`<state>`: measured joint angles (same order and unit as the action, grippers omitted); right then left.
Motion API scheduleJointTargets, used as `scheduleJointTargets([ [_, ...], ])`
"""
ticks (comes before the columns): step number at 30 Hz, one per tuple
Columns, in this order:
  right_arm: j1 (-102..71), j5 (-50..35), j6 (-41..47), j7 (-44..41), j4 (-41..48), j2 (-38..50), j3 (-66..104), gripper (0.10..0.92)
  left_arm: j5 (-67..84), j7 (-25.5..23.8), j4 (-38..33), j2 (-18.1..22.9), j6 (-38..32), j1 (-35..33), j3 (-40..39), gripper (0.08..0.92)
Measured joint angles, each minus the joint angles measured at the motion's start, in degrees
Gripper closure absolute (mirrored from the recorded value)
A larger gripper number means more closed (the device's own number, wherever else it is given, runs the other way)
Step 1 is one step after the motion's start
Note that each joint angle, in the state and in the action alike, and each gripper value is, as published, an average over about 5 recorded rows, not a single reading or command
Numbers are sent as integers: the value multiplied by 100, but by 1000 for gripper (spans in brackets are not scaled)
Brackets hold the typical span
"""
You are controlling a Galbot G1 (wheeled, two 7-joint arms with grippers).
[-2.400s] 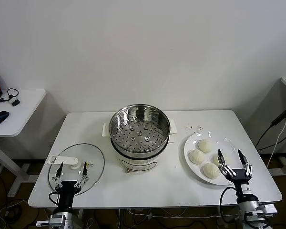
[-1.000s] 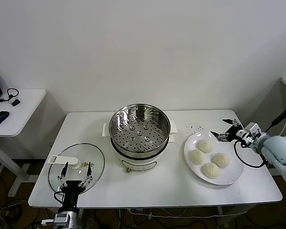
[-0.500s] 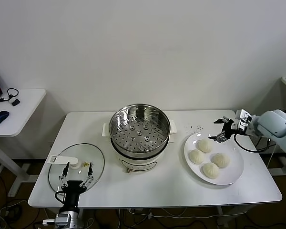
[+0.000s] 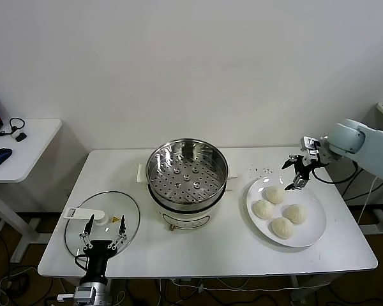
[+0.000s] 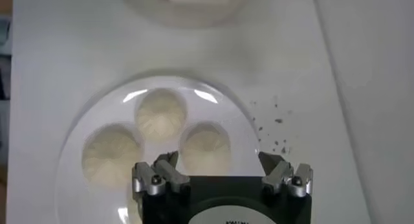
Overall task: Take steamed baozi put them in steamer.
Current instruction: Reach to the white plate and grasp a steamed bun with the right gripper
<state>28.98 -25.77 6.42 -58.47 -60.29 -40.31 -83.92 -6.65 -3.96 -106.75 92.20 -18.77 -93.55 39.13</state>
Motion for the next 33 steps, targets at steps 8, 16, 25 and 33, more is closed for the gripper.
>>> scheduleJointTargets([
  [8, -314, 174, -411, -385, 970, -719, 7, 203, 4, -7, -5, 0, 17, 11, 72, 177],
  [16, -787, 425, -668, -651, 1693, -1205, 230, 203, 8, -19, 63, 0, 15, 22, 127, 177],
  [25, -1195, 642, -827, -767, 2189, -1482, 479, 203, -4, -21, 159, 0, 3, 44, 149, 177],
  [33, -1423, 783, -920, -761, 2481, -1668, 682, 203, -11, -21, 206, 0, -2, 66, 173, 177],
])
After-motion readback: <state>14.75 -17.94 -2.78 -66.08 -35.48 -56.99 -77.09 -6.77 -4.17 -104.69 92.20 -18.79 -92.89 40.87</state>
